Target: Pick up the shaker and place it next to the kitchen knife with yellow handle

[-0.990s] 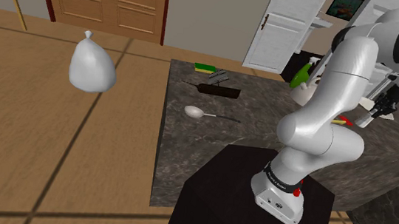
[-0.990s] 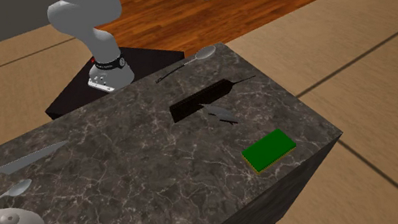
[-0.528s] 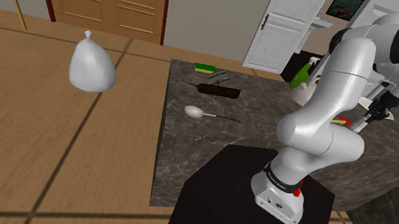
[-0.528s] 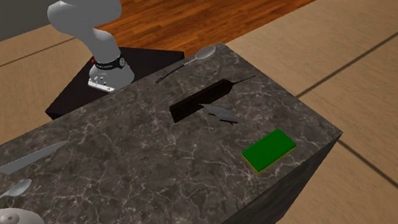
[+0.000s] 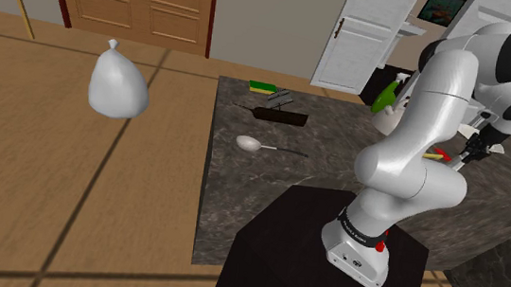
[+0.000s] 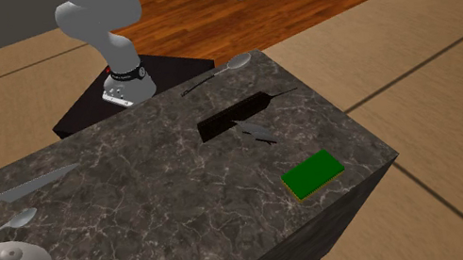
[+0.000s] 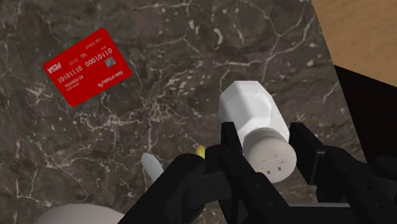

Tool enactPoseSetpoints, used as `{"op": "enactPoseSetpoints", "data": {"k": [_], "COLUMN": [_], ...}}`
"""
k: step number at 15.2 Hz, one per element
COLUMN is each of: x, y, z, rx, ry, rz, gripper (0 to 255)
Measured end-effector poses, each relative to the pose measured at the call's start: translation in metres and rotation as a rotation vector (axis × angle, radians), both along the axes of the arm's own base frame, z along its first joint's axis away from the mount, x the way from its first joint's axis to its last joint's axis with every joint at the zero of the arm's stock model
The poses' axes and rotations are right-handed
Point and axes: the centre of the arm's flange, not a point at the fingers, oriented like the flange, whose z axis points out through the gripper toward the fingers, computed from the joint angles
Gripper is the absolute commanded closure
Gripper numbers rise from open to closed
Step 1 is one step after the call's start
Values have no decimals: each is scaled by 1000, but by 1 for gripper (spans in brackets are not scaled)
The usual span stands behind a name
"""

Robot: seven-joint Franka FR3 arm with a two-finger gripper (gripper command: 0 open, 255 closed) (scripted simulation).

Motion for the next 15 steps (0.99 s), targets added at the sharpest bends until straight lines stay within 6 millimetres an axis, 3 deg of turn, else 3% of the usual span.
{"op": "enactPoseSetpoints", "data": {"k": [4, 5, 11, 15], "x": [0, 0, 0, 0], "y": [0, 0, 0, 6], "z": [-1, -1, -1, 38], "rx": [0, 0, 0, -2], "ry": [0, 0, 0, 0], "rz": [0, 0, 0, 0], "gripper": [255, 0, 0, 0]}}
